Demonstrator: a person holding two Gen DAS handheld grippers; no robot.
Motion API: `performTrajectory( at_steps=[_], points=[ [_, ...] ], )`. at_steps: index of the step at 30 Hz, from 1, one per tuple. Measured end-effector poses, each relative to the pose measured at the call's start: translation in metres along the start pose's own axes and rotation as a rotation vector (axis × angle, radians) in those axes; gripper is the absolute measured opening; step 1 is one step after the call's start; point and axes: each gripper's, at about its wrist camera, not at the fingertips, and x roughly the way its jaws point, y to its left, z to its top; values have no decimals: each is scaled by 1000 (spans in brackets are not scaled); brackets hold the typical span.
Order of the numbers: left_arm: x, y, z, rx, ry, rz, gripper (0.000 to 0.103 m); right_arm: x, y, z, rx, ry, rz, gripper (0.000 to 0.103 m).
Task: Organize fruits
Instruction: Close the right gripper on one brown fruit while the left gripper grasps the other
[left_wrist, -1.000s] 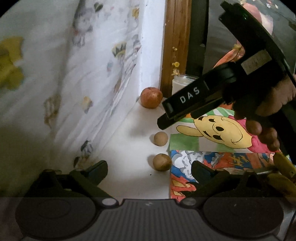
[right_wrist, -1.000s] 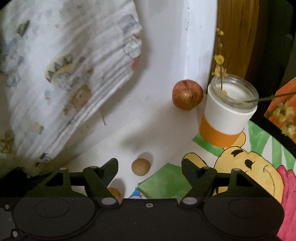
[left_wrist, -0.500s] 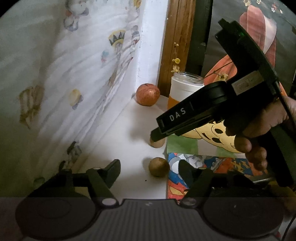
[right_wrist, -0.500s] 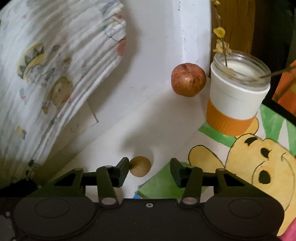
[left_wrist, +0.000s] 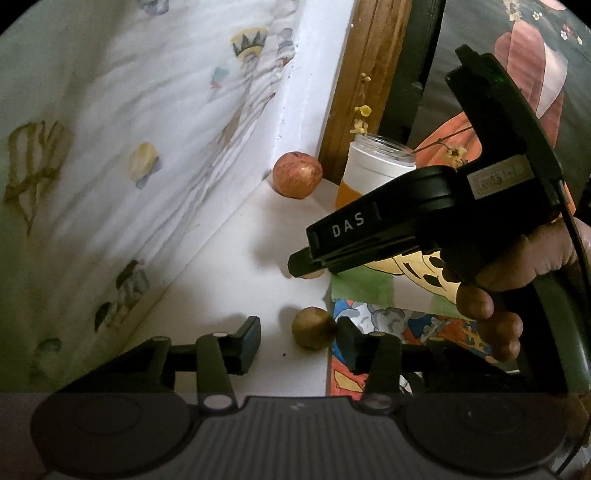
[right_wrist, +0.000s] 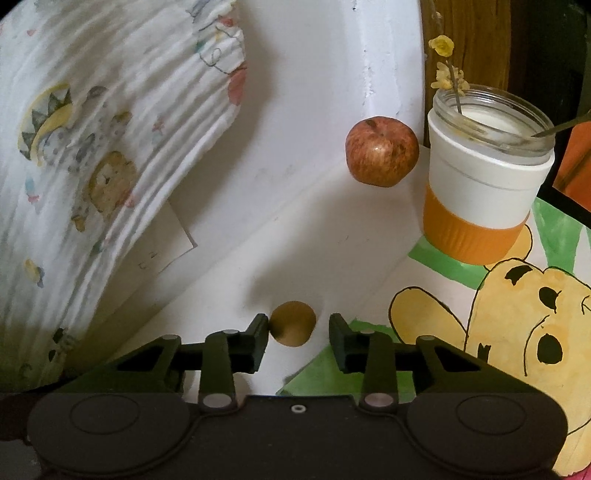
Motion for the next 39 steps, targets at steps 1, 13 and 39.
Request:
performTrajectory(
  at_steps=[1,13,39],
  points=[
    [0,0,1,0,2,-1,49,0,0,0,2,-3,-1,36],
    [2,3,9,-1,13,-35,33,3,-4,1,7,-24,8,31],
    [-4,17,17,-89,47,-30,29,-14,-10,-11,78,-47,55,31]
  ],
)
